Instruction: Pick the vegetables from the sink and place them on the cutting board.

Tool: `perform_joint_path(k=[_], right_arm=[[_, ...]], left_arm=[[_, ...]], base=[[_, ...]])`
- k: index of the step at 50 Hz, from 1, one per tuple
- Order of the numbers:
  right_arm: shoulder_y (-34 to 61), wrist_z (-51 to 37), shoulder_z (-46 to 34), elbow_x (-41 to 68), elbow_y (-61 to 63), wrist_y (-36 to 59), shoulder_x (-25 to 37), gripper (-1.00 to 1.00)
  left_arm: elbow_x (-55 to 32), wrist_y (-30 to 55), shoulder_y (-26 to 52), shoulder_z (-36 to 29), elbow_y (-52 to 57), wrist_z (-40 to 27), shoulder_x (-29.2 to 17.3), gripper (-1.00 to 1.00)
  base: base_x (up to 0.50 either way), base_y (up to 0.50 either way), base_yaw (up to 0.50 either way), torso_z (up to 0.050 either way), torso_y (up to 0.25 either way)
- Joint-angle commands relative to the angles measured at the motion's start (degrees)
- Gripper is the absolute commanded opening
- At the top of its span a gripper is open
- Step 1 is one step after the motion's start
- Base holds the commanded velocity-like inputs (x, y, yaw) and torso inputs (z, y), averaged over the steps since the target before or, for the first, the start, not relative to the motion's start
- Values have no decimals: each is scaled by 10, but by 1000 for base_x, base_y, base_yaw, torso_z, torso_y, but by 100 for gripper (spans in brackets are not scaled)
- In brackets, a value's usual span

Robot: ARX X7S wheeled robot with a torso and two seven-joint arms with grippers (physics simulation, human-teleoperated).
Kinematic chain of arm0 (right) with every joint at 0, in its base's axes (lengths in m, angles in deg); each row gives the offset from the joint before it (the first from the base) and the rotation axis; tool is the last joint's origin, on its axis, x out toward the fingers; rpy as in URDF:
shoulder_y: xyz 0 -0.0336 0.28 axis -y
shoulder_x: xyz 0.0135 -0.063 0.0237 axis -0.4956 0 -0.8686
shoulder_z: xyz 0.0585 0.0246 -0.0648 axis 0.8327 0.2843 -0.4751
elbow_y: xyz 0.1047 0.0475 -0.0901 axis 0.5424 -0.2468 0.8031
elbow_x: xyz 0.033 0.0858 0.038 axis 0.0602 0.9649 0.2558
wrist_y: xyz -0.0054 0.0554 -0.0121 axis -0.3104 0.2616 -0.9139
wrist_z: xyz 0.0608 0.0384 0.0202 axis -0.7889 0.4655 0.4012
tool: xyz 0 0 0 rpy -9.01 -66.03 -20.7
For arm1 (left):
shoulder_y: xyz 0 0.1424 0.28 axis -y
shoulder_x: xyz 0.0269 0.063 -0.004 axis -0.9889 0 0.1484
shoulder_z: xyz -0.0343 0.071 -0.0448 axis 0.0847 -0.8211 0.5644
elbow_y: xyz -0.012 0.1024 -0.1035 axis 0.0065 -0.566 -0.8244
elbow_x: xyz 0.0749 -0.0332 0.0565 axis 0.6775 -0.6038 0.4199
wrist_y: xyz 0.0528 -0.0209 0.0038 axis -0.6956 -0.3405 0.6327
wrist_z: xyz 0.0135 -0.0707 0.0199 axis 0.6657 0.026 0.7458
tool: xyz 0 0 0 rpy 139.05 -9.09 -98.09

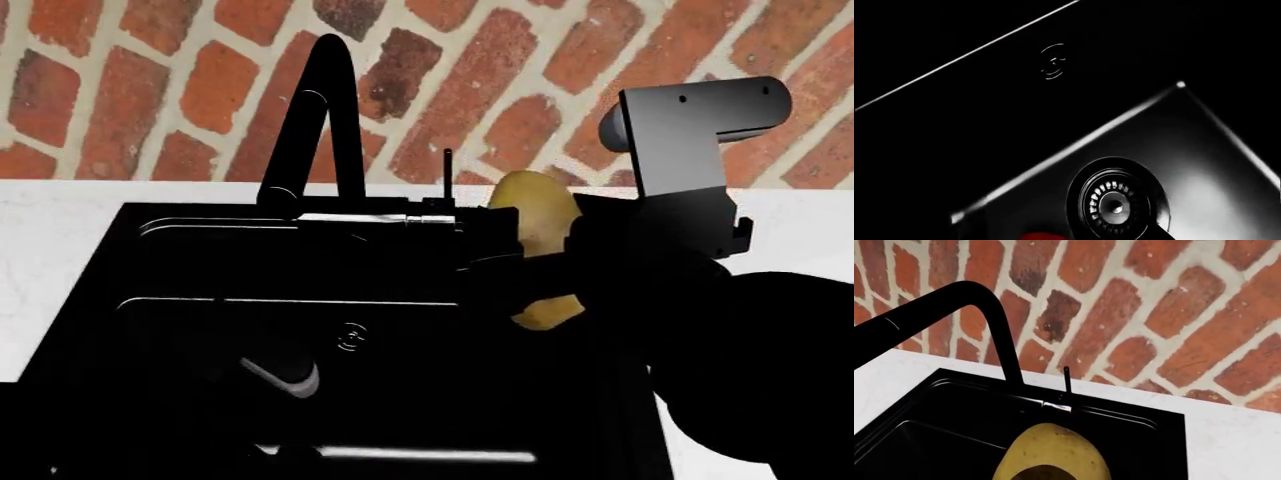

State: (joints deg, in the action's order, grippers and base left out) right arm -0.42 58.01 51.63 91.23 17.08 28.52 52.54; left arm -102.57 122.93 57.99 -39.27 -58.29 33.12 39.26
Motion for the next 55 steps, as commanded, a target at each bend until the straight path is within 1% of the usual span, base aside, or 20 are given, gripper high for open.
perform_joint_path(k=[1,4,6,8,15,23,36,42,44,49,50,52,55], right_arm=[[-15,9,3,-4,1,-5,5,-100],[-17,10,3,-3,2,-5,6,-100],[-24,12,4,-2,3,-8,8,-100],[-28,15,3,-3,0,-9,10,-100],[-33,12,6,2,1,-10,14,-100],[-44,15,4,0,1,-17,11,-100],[-55,23,0,-5,-5,-24,9,-100],[-58,26,-3,-8,-8,-27,8,-100],[-59,28,-2,-9,-9,-30,9,-100],[-64,31,-3,-10,-11,-33,9,-100],[-65,32,-4,-10,-11,-33,9,-100],[-66,30,-3,-8,-10,-33,10,-100],[-71,33,-2,-9,-12,-36,12,-100]], left_arm=[[4,13,-7,-32,-23,7,-6,100],[6,7,-25,-37,-16,5,-16,100],[15,-1,-30,-53,-24,6,-22,100],[15,-3,-33,-50,-26,6,-31,100],[22,-16,-40,-51,-44,3,-37,100],[44,-79,-35,-76,-122,24,-13,100],[64,-138,-28,-99,-216,46,14,100],[81,-184,-24,-116,-289,62,29,100],[89,-208,-13,-119,-343,70,47,100],[101,-254,-2,-127,-425,85,71,100],[105,-271,5,-130,-458,91,84,100],[111,-291,7,-135,-489,99,93,100],[126,-346,29,-146,-587,116,129,100]], base=[[0,0,0,0,0],[0,0,0,0,0],[0,0,0,0,0],[0,0,0,0,0],[0,0,0,0,0],[0,0,0,0,0],[0,0,0,0,0],[0,0,0,0,0],[0,0,0,0,0],[0,0,0,0,0],[0,0,0,0,0],[0,0,0,0,0],[0,0,0,0,0]])
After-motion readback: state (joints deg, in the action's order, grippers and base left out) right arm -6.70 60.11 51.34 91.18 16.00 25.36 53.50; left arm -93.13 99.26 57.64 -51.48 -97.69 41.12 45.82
